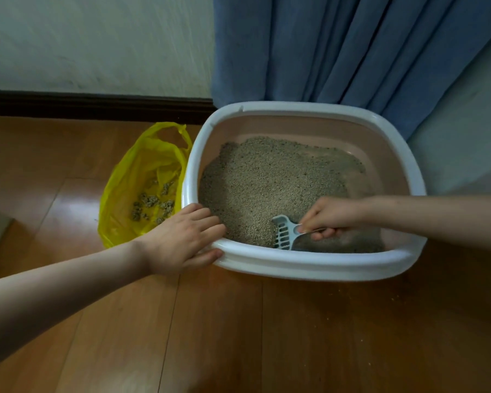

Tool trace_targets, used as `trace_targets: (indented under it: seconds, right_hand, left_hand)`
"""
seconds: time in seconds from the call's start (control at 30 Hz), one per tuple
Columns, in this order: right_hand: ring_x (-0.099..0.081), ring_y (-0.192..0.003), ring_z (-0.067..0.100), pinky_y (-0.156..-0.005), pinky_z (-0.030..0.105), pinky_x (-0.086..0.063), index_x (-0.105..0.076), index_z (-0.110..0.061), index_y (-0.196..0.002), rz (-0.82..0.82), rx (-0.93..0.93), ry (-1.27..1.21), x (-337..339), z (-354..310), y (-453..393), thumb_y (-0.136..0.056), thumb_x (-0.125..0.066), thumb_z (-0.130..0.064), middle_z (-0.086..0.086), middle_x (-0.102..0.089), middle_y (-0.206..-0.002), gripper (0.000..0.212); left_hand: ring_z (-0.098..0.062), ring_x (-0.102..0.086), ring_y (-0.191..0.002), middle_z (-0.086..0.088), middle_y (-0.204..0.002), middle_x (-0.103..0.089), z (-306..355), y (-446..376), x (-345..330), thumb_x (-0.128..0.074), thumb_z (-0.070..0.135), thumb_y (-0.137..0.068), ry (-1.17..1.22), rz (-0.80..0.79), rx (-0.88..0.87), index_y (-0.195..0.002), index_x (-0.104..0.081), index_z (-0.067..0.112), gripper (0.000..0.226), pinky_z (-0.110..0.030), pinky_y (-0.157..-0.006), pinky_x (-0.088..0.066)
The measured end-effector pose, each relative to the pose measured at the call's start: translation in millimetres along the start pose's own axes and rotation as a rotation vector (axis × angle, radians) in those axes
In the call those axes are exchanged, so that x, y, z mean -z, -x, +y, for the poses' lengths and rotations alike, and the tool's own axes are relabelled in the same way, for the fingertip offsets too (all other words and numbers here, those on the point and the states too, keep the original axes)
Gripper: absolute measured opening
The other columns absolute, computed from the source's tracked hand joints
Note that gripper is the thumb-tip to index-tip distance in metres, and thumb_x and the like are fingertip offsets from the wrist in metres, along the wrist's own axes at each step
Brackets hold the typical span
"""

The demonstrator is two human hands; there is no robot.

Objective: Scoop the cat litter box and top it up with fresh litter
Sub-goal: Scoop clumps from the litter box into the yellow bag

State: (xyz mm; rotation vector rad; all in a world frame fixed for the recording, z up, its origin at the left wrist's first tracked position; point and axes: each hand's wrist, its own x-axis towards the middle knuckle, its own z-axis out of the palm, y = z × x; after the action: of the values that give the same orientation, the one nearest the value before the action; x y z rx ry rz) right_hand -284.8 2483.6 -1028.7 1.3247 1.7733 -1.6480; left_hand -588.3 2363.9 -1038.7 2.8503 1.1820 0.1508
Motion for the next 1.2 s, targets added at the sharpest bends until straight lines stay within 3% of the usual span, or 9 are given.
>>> trace_targets:
  seconds: [0.07, 0.17, 0.33, 0.43, 0.5, 0.63, 0.83, 0.93, 1.2]
  right_hand:
    - [-0.041, -0.038, 0.002, -0.037, 0.014, -0.032, -0.071, -0.011, -0.104, 0.052, 0.021, -0.055, -17, -8, -17, -0.093, -0.061, -0.019, -0.005, -0.058, -0.054, 0.018]
    - [-0.042, -0.039, 0.002, -0.036, 0.015, -0.032, -0.069, -0.009, -0.11, 0.105, 0.056, -0.077, -31, -21, -36, -0.093, -0.061, -0.021, -0.005, -0.06, -0.056, 0.023]
    - [-0.045, -0.04, 0.005, -0.039, 0.019, -0.037, -0.069, -0.007, -0.1, 0.117, 0.094, 0.013, -34, -39, -60, -0.096, -0.056, -0.021, -0.001, -0.062, -0.059, 0.019]
    - [-0.049, -0.048, 0.011, -0.053, 0.028, -0.042, -0.068, -0.011, -0.076, 0.192, 0.147, 0.217, -31, -51, -76, -0.094, -0.059, -0.024, -0.001, -0.06, -0.058, 0.024]
    - [-0.05, -0.053, 0.012, -0.06, 0.029, -0.042, -0.071, -0.01, -0.074, 0.28, 0.179, 0.247, -24, -56, -85, -0.091, -0.062, -0.029, -0.003, -0.06, -0.055, 0.027]
    - [-0.047, -0.042, 0.001, -0.053, 0.023, -0.04, -0.074, -0.016, -0.073, 0.289, 0.264, 0.124, -19, -56, -87, -0.088, -0.068, -0.025, -0.007, -0.058, -0.047, 0.018]
    - [-0.039, -0.034, 0.002, -0.038, 0.015, -0.034, -0.074, -0.012, -0.086, 0.391, 0.292, -0.093, 5, -55, -72, -0.088, -0.066, -0.022, -0.006, -0.056, -0.047, 0.013]
    - [-0.039, -0.034, 0.002, -0.038, 0.014, -0.034, -0.074, -0.01, -0.083, 0.455, 0.303, -0.072, 16, -49, -59, -0.089, -0.066, -0.02, -0.006, -0.055, -0.044, 0.014]
    - [-0.04, -0.037, 0.005, -0.041, 0.018, -0.035, -0.074, -0.008, -0.075, 0.404, 0.235, 0.036, 22, -34, -42, -0.088, -0.068, -0.022, -0.005, -0.055, -0.045, 0.02]
  left_hand:
    - [-0.023, -0.048, -0.08, 0.0, -0.084, -0.051, 0, 0, 0, -0.044, 0.042, -0.098, 0.006, -0.002, 0.009, -0.09, -0.049, 0.018, 0.026, -0.033, -0.083, -0.034]
    - [-0.023, -0.048, -0.081, -0.001, -0.086, -0.052, 1, 0, -1, -0.043, 0.042, -0.098, 0.011, 0.001, 0.015, -0.092, -0.052, 0.017, 0.027, -0.034, -0.084, -0.034]
    - [-0.022, -0.048, -0.085, -0.001, -0.09, -0.055, 1, 1, 0, -0.041, 0.043, -0.099, 0.027, -0.029, 0.038, -0.098, -0.053, 0.017, 0.028, -0.035, -0.09, -0.034]
    - [-0.022, -0.049, -0.087, -0.002, -0.092, -0.057, 2, 2, -1, -0.041, 0.044, -0.099, 0.036, -0.042, 0.056, -0.101, -0.055, 0.018, 0.029, -0.035, -0.092, -0.033]
    - [-0.022, -0.05, -0.087, -0.002, -0.092, -0.057, 1, 2, 0, -0.04, 0.044, -0.099, 0.037, -0.045, 0.057, -0.1, -0.055, 0.018, 0.031, -0.035, -0.092, -0.033]
    - [-0.021, -0.049, -0.087, -0.002, -0.092, -0.057, 1, 4, 0, -0.043, 0.043, -0.098, 0.037, -0.021, 0.055, -0.099, -0.056, 0.018, 0.029, -0.034, -0.092, -0.033]
    - [-0.022, -0.048, -0.085, -0.002, -0.089, -0.055, 0, 3, -2, -0.046, 0.042, -0.097, 0.026, 0.004, 0.055, -0.097, -0.055, 0.017, 0.027, -0.035, -0.092, -0.034]
    - [-0.022, -0.047, -0.084, -0.001, -0.088, -0.053, -1, 4, -5, -0.047, 0.042, -0.097, 0.028, 0.019, 0.036, -0.096, -0.051, 0.018, 0.025, -0.035, -0.09, -0.034]
    - [-0.023, -0.048, -0.083, -0.002, -0.087, -0.053, -2, 3, -8, -0.044, 0.043, -0.097, 0.013, 0.03, 0.034, -0.094, -0.052, 0.017, 0.028, -0.035, -0.089, -0.035]
